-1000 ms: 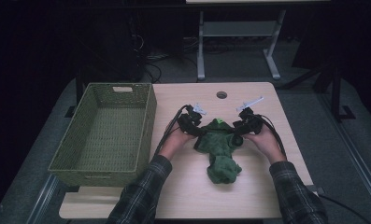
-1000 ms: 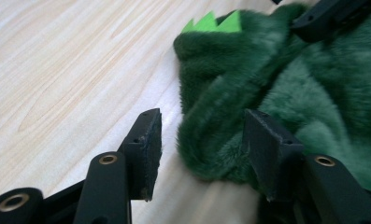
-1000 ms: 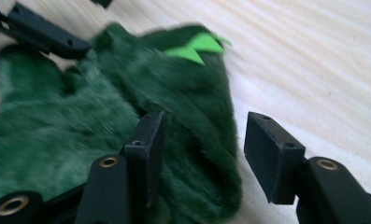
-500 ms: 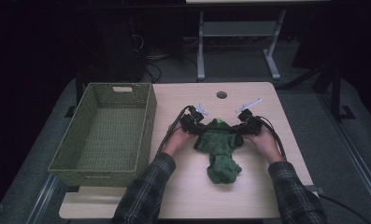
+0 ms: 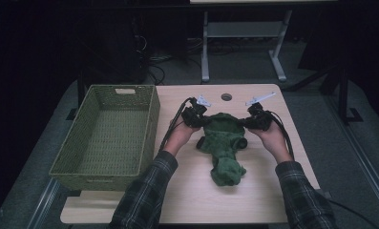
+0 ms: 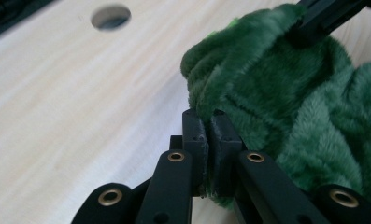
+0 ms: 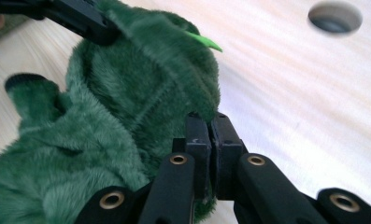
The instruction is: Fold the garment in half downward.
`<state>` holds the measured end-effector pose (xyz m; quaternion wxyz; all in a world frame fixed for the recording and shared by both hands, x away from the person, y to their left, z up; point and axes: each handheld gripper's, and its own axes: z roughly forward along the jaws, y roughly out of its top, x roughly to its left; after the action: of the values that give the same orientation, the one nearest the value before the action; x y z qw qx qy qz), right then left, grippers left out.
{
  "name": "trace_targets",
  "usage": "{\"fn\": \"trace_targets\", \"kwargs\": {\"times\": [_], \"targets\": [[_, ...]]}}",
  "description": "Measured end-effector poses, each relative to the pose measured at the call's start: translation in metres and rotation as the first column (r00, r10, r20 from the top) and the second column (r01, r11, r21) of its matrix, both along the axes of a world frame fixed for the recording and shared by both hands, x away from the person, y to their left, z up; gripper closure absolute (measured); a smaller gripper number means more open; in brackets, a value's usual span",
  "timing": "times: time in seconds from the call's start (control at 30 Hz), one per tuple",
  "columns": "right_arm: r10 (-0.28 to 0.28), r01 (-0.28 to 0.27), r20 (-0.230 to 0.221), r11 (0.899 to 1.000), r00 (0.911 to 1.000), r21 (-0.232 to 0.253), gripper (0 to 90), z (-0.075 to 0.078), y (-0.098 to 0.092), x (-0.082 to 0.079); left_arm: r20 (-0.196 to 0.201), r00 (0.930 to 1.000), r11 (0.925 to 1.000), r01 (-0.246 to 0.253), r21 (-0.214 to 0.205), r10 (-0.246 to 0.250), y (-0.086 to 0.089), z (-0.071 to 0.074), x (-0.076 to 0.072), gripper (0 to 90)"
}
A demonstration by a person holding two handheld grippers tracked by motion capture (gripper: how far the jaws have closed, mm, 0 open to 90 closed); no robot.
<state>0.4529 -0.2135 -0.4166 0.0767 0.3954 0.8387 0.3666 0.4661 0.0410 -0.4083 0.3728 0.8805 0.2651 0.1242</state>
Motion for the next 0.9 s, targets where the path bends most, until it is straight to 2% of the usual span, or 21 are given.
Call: {"fn": "trace_targets", "kwargs": {"times": [0.2,0.37,0.47,0.63,0.73,0.83,0.87,0.9], "targets": [[-0.012,0.010,0.049,0.999,0.9987,0.035,87.3,0.025,-0.003,0.002,0.016,0.9998,0.9984,-0.011,-0.055,0.012,0.005,0.020,0.000,85.9],[0.002,-0.005,0.074,0.999,0.9973,0.044,87.2,0.029,-0.006,-0.006,0.018,0.9998,0.9949,0.002,-0.100,0.000,0.009,0.026,-0.013,85.8],[0.021,-0.024,0.088,0.999,0.9959,0.040,87.3,0.032,-0.006,-0.016,0.017,0.9998,0.9905,0.010,-0.137,-0.008,0.011,0.028,-0.024,85.8],[0.055,-0.060,0.127,0.997,0.9904,0.037,87.3,0.037,-0.006,-0.037,0.024,0.9993,0.9908,0.033,-0.132,-0.030,0.013,0.030,-0.039,85.9],[0.065,-0.072,0.144,0.996,0.9875,0.045,87.2,0.038,-0.008,-0.044,0.023,0.9991,0.9872,0.040,-0.154,-0.037,0.016,0.031,-0.047,85.8],[0.078,-0.088,0.160,0.995,0.9841,0.056,87.2,0.040,-0.009,-0.056,0.032,0.9984,0.9845,0.051,-0.168,-0.047,0.020,0.032,-0.057,85.9],[0.087,-0.098,0.171,0.994,0.9814,0.056,87.2,0.040,-0.009,-0.065,0.033,0.9982,0.9825,0.055,-0.178,-0.049,0.020,0.032,-0.061,85.9],[0.087,-0.098,0.171,0.994,0.9814,0.056,87.2,0.040,-0.009,-0.065,0.037,0.9977,0.9809,0.063,-0.184,-0.058,0.021,0.032,-0.065,85.9]]}}
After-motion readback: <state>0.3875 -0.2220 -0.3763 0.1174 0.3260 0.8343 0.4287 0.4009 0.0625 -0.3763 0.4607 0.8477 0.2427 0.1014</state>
